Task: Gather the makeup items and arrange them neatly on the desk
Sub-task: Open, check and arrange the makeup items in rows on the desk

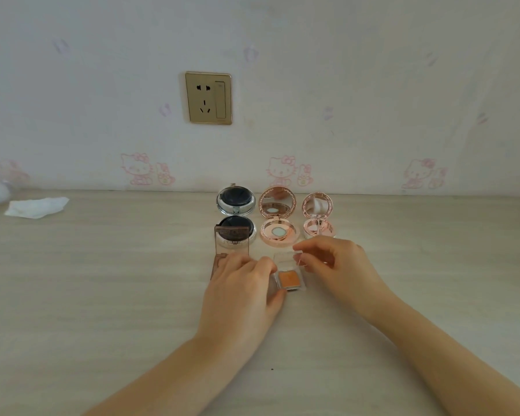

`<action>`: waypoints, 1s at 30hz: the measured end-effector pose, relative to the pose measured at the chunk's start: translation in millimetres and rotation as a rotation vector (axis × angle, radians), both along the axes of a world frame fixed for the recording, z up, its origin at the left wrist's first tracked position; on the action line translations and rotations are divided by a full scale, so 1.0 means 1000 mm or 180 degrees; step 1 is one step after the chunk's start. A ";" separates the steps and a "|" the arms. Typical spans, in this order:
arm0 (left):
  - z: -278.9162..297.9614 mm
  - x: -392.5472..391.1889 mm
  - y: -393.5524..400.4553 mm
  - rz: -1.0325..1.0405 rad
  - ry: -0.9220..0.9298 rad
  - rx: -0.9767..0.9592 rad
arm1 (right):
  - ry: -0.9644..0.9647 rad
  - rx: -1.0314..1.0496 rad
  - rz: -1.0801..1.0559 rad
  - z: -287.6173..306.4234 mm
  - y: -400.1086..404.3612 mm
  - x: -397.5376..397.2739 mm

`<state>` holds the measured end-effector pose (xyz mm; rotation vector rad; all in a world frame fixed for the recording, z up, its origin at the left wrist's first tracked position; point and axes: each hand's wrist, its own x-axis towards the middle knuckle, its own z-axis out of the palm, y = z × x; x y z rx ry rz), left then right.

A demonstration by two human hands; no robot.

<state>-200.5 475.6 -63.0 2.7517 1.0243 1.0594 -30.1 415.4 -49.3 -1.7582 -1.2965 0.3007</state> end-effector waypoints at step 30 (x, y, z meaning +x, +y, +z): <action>0.000 0.007 0.025 -0.0213 0.0208 -0.0011 | 0.0669 -0.0093 -0.0079 0.002 0.024 0.010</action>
